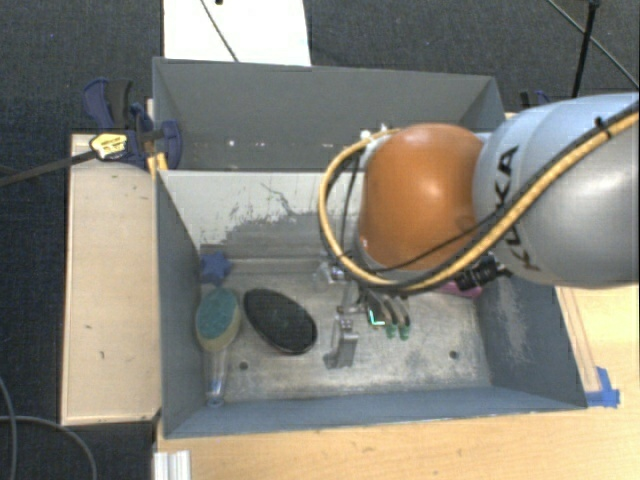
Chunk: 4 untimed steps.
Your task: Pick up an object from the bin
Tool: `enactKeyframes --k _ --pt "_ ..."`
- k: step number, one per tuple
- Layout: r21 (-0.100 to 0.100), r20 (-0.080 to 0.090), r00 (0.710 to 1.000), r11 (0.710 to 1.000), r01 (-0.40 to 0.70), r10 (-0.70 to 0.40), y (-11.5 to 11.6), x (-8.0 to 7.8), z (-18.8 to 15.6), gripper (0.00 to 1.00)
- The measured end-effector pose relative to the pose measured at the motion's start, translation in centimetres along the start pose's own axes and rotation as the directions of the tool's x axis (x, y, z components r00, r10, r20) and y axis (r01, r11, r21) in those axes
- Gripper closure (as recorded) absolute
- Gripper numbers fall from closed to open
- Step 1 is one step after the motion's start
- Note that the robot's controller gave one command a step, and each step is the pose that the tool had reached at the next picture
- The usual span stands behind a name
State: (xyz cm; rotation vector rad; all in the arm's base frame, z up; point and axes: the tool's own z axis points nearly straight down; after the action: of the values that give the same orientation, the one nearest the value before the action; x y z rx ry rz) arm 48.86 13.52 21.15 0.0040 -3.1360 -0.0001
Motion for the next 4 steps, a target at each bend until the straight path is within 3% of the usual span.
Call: enactKeyframes --k 1,2,3,4 --pt "0.0 0.001 0.968 0.968 -0.25 0.25 4.2 -5.2 14.4 0.0" --pt "-0.004 0.008 0.936 0.936 -0.353 0.353 4.2 -4.0 11.0 0.0" --pt "-0.006 0.009 0.91 0.91 -0.414 0.415 4.1 -4.4 10.0 0.0" --pt "-0.001 0.003 0.794 0.794 -0.608 0.608 4.1 -5.1 14.2 0.0"
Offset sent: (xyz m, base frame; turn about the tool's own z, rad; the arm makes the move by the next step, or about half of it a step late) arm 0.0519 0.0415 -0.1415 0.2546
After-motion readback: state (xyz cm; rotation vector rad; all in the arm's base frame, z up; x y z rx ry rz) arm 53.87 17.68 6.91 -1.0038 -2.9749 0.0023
